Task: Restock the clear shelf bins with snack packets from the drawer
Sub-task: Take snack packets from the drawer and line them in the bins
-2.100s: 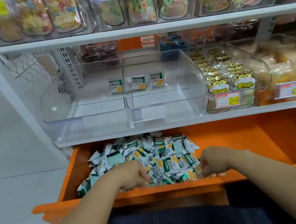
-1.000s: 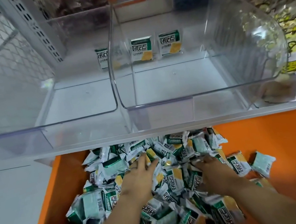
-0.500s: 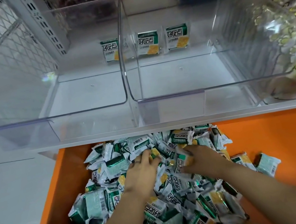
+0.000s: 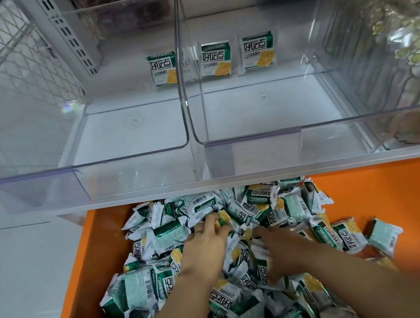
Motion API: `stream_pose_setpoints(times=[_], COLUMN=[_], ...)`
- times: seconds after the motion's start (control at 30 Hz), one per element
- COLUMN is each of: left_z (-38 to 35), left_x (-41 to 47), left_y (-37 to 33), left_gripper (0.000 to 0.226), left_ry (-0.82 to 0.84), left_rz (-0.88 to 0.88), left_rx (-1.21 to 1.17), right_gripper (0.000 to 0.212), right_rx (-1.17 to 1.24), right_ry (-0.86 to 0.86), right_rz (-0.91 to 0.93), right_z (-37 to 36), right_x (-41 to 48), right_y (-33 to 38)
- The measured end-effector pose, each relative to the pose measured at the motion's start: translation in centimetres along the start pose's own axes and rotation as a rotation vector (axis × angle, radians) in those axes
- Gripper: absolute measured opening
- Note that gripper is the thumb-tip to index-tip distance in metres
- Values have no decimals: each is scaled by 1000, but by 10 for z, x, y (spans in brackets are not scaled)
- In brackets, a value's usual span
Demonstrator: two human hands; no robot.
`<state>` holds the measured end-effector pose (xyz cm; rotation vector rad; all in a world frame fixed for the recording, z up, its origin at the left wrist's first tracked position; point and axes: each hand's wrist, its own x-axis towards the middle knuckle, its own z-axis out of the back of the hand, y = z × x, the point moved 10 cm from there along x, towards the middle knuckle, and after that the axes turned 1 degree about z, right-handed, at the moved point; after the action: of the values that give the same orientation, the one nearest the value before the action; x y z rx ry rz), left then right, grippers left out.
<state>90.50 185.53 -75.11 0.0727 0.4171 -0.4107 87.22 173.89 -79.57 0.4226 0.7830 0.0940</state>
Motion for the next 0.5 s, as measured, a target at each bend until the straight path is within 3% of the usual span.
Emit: stream_pose_setpoints(times=[0.13,0.3,0.5], left_z=[4,40,112], left_x=[-5,-18,-71], left_y=[-3,-16,-47], left_gripper=[72,40,57], left_ry=[9,-21,198], left_rz=[-17,-101,-268], left_rx=[23,-149,-544], right_gripper=[73,82,55], right_rx=[-112,-73,-2], right_ry=[67,-33,-278], right_rz=[-6,71,209], right_z=[9,57,115], right_x=[-21,-71,-152], right_y=[-1,21,47])
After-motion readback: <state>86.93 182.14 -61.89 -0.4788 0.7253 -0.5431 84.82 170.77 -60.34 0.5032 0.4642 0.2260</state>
